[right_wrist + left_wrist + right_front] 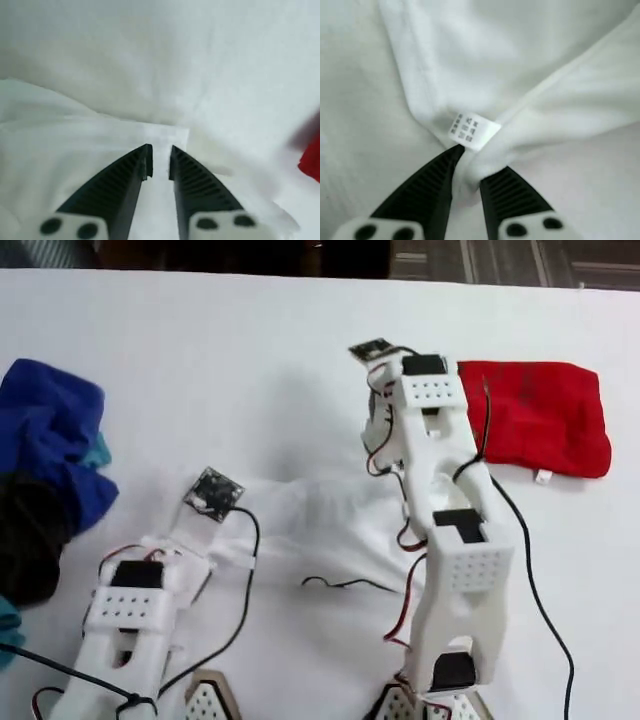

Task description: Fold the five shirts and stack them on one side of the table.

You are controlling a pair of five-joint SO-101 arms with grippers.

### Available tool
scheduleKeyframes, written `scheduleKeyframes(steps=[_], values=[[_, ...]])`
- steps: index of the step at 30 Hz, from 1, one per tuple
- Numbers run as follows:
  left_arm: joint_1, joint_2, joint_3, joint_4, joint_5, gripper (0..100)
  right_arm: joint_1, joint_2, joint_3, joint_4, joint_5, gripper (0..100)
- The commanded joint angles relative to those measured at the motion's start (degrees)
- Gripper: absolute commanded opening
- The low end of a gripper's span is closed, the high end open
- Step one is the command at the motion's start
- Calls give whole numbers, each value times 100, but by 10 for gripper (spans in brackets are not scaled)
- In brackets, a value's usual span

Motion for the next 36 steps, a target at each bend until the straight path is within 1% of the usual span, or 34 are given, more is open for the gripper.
scheduleKeyframes(steps=[1,5,10,11,17,23,24,26,28,30,36], values=[[9,-97,-4,-70,-44,25,-57,-127,-589,321,-53,19],[9,-97,-4,-70,-44,25,-66,-57,-791,699,-53,60],[9,-97,-4,-70,-44,25,-119,532,-598,716,-18,225],[9,-97,-4,-70,-44,25,-145,664,-589,725,-18,233],[9,-97,-4,-70,-44,25,-321,1200,-624,725,-9,149],[9,-97,-4,-70,-44,25,-277,1349,-624,725,-9,132],[9,-97,-4,-70,-44,25,-268,1323,-642,716,-9,106],[9,-97,-4,-70,-44,25,-251,1182,-774,716,-53,13],[9,-97,-4,-70,-44,25,-207,945,-914,734,-62,35],[9,-97,-4,-70,-44,25,-198,602,-1020,796,-62,15],[9,-97,-4,-70,-44,25,-215,-409,-1002,1015,-53,20]])
